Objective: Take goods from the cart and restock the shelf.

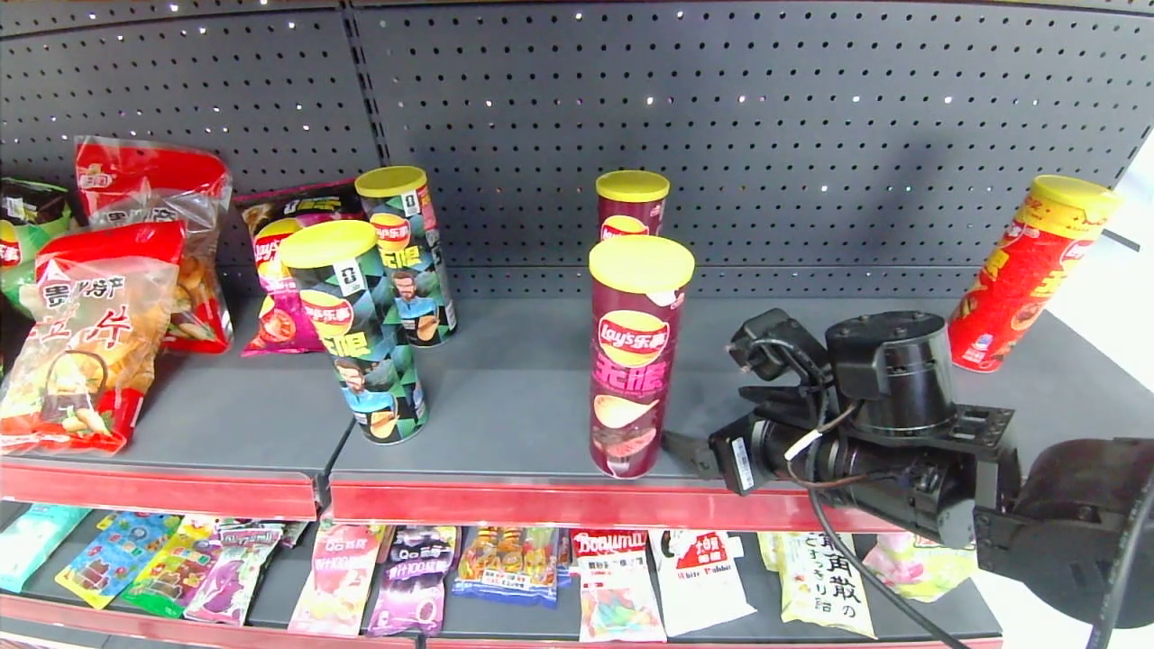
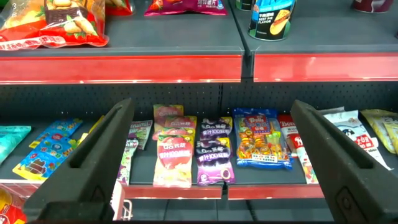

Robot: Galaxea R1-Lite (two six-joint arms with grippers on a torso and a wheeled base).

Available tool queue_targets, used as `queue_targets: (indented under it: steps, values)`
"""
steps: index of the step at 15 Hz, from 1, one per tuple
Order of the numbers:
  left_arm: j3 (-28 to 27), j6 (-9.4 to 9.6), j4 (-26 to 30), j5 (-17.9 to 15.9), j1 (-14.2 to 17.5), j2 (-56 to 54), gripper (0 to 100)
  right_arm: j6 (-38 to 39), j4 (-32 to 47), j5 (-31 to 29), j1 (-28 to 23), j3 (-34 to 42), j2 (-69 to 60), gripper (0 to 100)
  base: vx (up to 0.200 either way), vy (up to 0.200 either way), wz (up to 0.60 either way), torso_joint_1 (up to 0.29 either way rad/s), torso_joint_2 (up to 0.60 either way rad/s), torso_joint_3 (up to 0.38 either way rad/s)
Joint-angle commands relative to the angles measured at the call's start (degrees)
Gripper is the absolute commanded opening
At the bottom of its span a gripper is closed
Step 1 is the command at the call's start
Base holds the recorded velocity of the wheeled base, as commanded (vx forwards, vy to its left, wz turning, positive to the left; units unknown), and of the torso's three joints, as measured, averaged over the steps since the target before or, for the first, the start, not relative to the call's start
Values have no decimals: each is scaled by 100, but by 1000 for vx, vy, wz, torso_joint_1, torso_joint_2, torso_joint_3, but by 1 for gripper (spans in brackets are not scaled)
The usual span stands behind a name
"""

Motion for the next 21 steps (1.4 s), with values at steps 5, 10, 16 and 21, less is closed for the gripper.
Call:
queue_targets:
  steps: [5,10,16,21]
  values:
    - [0,-1,0,0,1,-2,100,4,1,-5,55,-102,90,100,0,0,0,0,0,0]
    - [0,-1,0,0,1,-2,100,4,1,4,99,-146,134,100,0,0,0,0,0,0]
    - [0,-1,0,0,1,-2,100,4,1,-5,108,-225,204,100,0,0,0,0,0,0]
    - [0,-1,0,0,1,-2,100,40,1,-5,46,-93,-42,100,0,0,0,0,0,0]
